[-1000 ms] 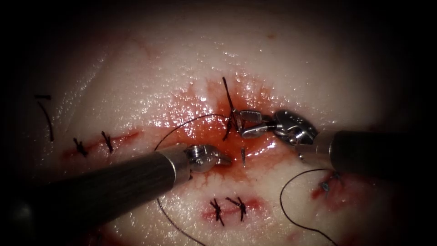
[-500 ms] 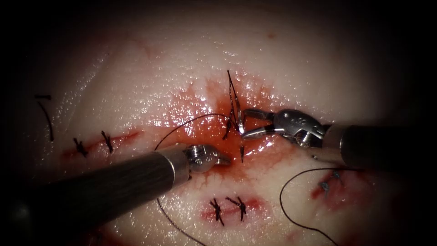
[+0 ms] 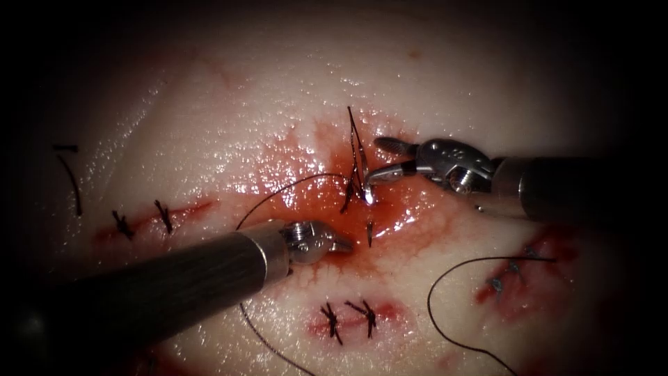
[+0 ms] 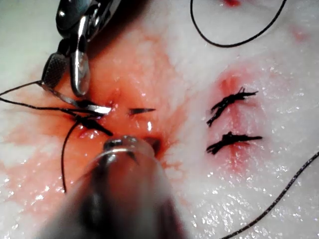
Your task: Wound Closure
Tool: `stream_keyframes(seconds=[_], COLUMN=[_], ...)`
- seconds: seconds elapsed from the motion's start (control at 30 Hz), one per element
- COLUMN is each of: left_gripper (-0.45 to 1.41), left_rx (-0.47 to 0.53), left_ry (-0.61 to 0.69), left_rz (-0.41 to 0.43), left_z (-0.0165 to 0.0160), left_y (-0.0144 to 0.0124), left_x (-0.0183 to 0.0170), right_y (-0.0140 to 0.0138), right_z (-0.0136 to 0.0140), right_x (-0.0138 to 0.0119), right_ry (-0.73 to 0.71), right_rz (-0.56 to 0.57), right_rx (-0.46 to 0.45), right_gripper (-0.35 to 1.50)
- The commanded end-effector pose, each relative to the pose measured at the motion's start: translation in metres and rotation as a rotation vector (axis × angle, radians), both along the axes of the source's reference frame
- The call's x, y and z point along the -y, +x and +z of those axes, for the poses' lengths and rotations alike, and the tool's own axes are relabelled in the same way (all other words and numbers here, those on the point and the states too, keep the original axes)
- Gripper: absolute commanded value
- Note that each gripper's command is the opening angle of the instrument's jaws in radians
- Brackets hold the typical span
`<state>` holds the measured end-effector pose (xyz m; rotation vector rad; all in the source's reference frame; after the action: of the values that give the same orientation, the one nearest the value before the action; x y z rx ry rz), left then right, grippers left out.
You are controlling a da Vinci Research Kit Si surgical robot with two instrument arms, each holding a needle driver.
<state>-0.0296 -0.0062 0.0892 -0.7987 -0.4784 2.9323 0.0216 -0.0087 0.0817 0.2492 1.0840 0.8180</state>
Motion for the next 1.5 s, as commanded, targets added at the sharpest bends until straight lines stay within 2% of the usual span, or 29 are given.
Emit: stream_keyframes(seconds=[0.03, 0.2, 0.27, 0.33, 0.37, 0.4, 0.43, 0.6, 0.67, 1.0, 1.2, 1.5], left_gripper=[0.11, 0.11, 0.11, 0.11, 0.11, 0.11, 0.11, 0.11, 0.11, 0.11, 0.11, 0.11], left_rx=[0.001, 0.001, 0.001, 0.001, 0.001, 0.001, 0.001, 0.001, 0.001, 0.001, 0.003, 0.003], left_ry=[0.0, 0.0, 0.0, 0.0, 0.0, 0.0, 0.0, 0.0, 0.0, 0.0, 0.002, 0.003], left_rz=[0.001, 0.001, 0.001, 0.001, 0.001, 0.001, 0.001, 0.001, 0.001, 0.001, 0.002, 0.001], left_z=[0.0007, 0.0007, 0.0007, 0.0007, 0.0007, 0.0007, 0.0007, 0.0007, 0.0007, 0.0007, 0.0005, 0.0005], left_y=[-0.0006, -0.0006, -0.0006, -0.0006, -0.0006, -0.0005, -0.0005, -0.0005, -0.0006, -0.0006, -0.0004, -0.0005], left_x=[0.0, 0.0, 0.0, 0.0, 0.0, 0.0, 0.0, 0.0, 0.0001, 0.0001, -0.0001, -0.0002], right_y=[0.0015, 0.0028, 0.0029, 0.0028, 0.0027, 0.0025, 0.0023, 0.0013, 0.0011, 0.0011, 0.0006, 0.0], right_z=[0.0007, 0.0006, 0.0005, 0.0005, 0.0005, 0.0005, 0.0005, 0.001, 0.0013, 0.0024, 0.0032, 0.001], right_x=[0.0005, 0.0009, 0.0009, 0.0009, 0.0009, 0.001, 0.001, 0.0, -0.0003, 0.0003, 0.0026, 0.0067], right_ry=[0.003, 0.022, 0.025, 0.025, 0.023, 0.027, 0.031, 0.164, 0.216, 0.562, 0.764, 0.807], right_rz=[-0.013, -0.032, -0.04, -0.042, -0.034, -0.01, 0.012, 0.154, 0.174, 0.159, 0.138, 0.074], right_rx=[-0.008, -0.009, -0.017, -0.018, -0.007, 0.003, 0.006, -0.007, -0.029, -0.225, -0.274, -0.306], right_gripper=[1.48, 1.47, 1.33, 1.01, 0.74, 0.09, -0.35, -0.35, -0.35, -0.35, -0.35, -0.35])
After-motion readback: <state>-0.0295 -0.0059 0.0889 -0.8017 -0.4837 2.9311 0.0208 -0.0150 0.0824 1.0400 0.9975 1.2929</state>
